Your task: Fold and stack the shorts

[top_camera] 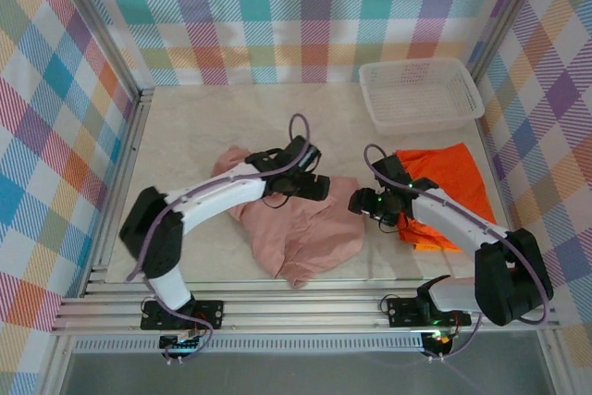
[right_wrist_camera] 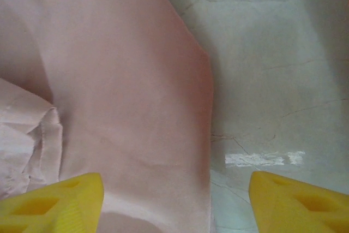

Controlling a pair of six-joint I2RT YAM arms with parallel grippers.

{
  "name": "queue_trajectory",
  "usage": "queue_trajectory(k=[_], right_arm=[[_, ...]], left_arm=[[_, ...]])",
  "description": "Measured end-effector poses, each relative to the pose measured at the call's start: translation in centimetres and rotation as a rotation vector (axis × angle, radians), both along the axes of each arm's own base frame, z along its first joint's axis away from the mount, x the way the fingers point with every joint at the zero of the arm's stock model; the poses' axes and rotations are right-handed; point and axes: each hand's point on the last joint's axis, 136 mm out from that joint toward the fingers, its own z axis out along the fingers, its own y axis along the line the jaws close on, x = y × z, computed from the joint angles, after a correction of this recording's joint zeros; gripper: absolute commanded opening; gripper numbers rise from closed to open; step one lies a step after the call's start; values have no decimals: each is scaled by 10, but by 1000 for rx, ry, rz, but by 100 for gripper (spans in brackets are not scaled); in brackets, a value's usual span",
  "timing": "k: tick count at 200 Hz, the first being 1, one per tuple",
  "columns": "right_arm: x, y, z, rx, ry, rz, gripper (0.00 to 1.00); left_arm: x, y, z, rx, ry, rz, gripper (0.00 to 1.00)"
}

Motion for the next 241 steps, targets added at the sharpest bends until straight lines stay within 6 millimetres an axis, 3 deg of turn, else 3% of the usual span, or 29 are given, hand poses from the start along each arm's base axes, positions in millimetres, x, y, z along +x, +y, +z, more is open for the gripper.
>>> queue_trajectory(k=[36,69,91,116,133,147,166,187,218,231,241], right_arm=[[1,11,-14,56,32,0,47],[4,23,-19,106,48,12,33],[4,27,-26,112,69,18,21],[5,28,-27,115,66,24,6],[5,27,-26,115,66,18,0],[5,26,-22,110,51,19,0],[9,22,-5,101,-1,12,0],[19,19,33,96,-110,14,0],[38,15,127,123,-369,24,0],[41,12,171,134,-480,30,0],[41,9,202,141,-554,35,0]], left_arm=[[10,-21,-38,88,64,-31,80],[15,-28,-63,143,100,-41,64],[18,-26,-74,181,103,-48,43],[20,-21,-76,206,92,-31,13],[22,-18,-75,216,77,-25,2],[24,-9,-72,217,66,-4,0],[22,6,-50,191,40,19,0],[33,32,5,88,-42,90,0],[63,105,111,-146,-228,278,0],[72,139,143,-218,-295,358,0],[76,164,156,-250,-326,413,0]])
